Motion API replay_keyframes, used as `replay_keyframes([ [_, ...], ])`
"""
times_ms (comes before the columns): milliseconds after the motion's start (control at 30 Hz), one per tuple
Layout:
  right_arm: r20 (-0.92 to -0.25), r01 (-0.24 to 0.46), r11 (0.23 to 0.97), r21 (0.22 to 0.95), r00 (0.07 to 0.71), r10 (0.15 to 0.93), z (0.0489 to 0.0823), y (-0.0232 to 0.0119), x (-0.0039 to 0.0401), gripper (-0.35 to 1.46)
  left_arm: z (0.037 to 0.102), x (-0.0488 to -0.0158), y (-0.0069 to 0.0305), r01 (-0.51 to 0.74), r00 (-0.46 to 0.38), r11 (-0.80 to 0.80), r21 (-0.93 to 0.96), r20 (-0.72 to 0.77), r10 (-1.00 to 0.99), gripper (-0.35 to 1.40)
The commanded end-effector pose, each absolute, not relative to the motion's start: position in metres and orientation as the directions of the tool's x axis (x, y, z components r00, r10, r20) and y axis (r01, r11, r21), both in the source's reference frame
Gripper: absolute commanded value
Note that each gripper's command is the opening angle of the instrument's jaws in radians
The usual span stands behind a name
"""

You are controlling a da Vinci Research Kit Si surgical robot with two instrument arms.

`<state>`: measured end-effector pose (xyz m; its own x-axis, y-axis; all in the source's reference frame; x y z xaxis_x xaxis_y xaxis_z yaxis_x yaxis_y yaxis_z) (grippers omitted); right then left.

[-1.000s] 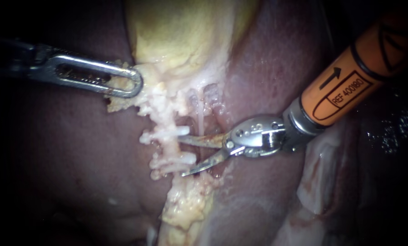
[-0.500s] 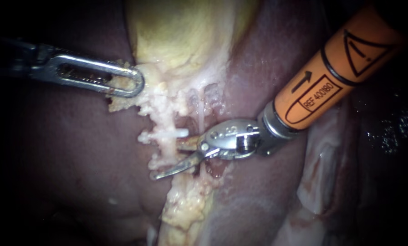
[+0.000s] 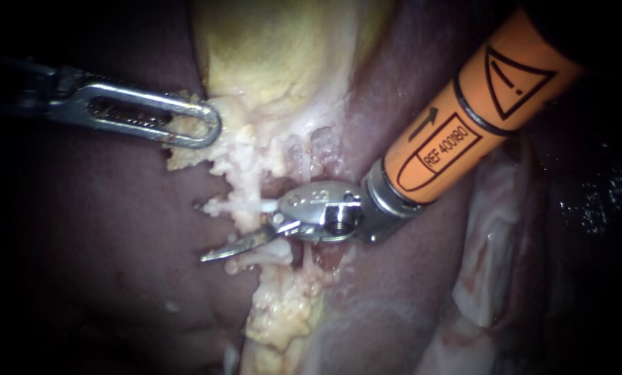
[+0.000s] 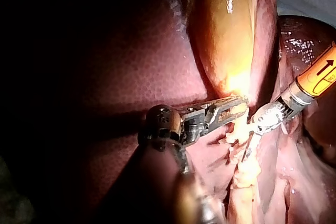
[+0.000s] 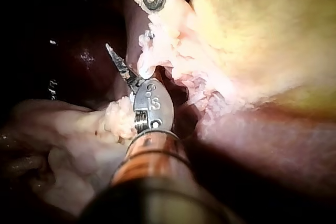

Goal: Go to the cutting position left tube

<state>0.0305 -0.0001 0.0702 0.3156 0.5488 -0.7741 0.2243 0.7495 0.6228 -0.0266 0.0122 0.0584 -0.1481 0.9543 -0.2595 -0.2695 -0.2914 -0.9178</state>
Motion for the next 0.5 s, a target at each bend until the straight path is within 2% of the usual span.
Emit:
replay_keyframes([
  [33,-0.775,0.227,0.749,0.622,0.316,0.548,0.0699,-0.0002,0.0305,1.28,0.0585,-0.0266,0.0122,-0.269,-0.148,-0.292,-0.918,-0.260,0.954,-0.35],
  [200,-0.774,0.234,0.745,0.625,0.310,0.552,0.0685,-0.0012,0.0307,1.33,0.0586,-0.0265,0.0123,-0.269,-0.148,-0.292,-0.918,-0.260,0.954,-0.35],
  [500,-0.770,0.298,0.710,0.637,0.293,0.568,0.0650,-0.0035,0.0310,1.33,0.0588,-0.0262,0.0125,-0.268,-0.149,-0.292,-0.918,-0.260,0.954,-0.35],
])
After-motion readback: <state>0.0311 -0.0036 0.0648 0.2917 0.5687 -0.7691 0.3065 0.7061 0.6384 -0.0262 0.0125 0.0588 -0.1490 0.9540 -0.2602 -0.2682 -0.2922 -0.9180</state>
